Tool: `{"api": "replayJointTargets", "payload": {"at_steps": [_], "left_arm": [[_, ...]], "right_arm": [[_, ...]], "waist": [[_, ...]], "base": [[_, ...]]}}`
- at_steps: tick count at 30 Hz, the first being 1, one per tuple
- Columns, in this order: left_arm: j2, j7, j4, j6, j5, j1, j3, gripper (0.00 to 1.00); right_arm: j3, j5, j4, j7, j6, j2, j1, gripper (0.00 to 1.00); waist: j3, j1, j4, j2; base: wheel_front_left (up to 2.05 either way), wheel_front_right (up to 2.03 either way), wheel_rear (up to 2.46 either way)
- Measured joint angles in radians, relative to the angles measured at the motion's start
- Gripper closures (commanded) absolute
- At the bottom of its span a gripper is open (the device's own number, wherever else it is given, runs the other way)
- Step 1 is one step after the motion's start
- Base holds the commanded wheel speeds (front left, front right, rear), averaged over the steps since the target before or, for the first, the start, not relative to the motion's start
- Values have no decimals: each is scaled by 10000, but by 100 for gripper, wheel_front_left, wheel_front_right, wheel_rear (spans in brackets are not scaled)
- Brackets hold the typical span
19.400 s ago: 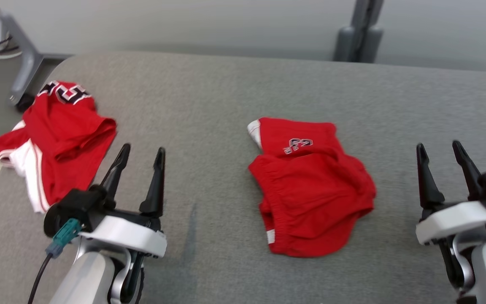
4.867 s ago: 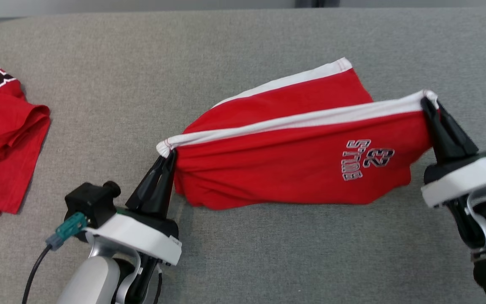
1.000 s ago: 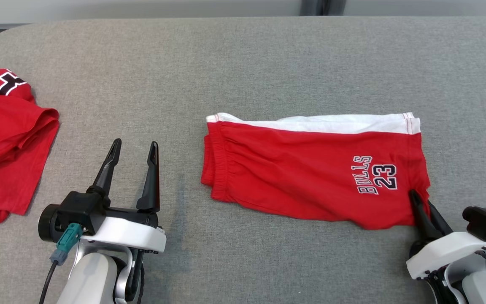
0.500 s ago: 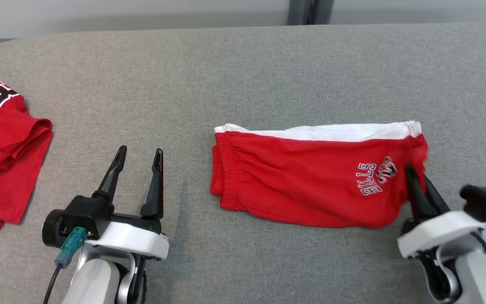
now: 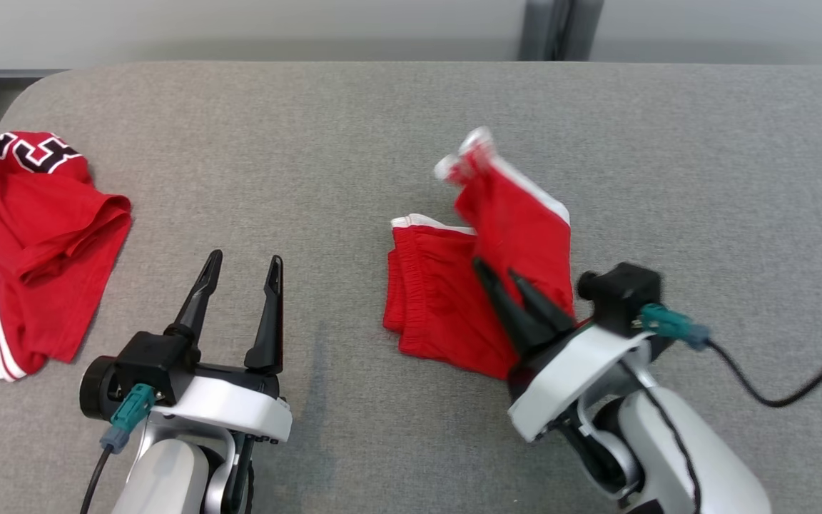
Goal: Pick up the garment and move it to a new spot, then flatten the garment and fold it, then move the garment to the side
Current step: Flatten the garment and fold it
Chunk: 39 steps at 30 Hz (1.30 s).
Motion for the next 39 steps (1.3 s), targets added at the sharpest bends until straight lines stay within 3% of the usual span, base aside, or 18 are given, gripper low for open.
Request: {"api": "replayJointTargets", "payload": {"at_steps": [6, 11, 13, 14, 19, 24, 39], "left_arm": [[-102, -58, 132, -13, -73, -24, -144, 0], [-144, -105, 228, -13, -90, -51, -167, 0], [-144, -148, 270, -12, -107, -58, -159, 0], [-140, -150, 297, -10, -109, -58, -151, 0], [-61, -163, 343, 21, -148, -62, -81, 0], [17, -186, 336, 96, -146, -69, -48, 0], [474, -82, -105, 527, -184, 192, 332, 0]], "right_arm": [[1509, 888, 1262, -130, 0, 38, -318, 100], [2098, 1166, 2113, -418, 0, 29, -628, 100], [2238, 1076, 2228, -621, 0, 31, -771, 39], [2282, 1074, 2226, -729, 0, 31, -820, 0], [2238, 648, 1877, -1260, 0, 36, -870, 0], [1521, 228, 1319, -1638, 0, 42, -707, 0], [-4197, -1628, -880, -1592, 0, -282, 1715, 0]], "waist": [[110, 0, 400, 0], [254, 0, 529, 0], [279, 0, 515, 0], [276, 0, 497, 0], [221, 0, 328, 0], [143, 0, 172, -1], [-204, 0, -290, 0]], "base": [[0, 0, 0], [0, 0, 0], [0, 0, 0], [0, 0, 0], [0, 0, 0], [0, 0, 0], [0, 0, 0]]}}
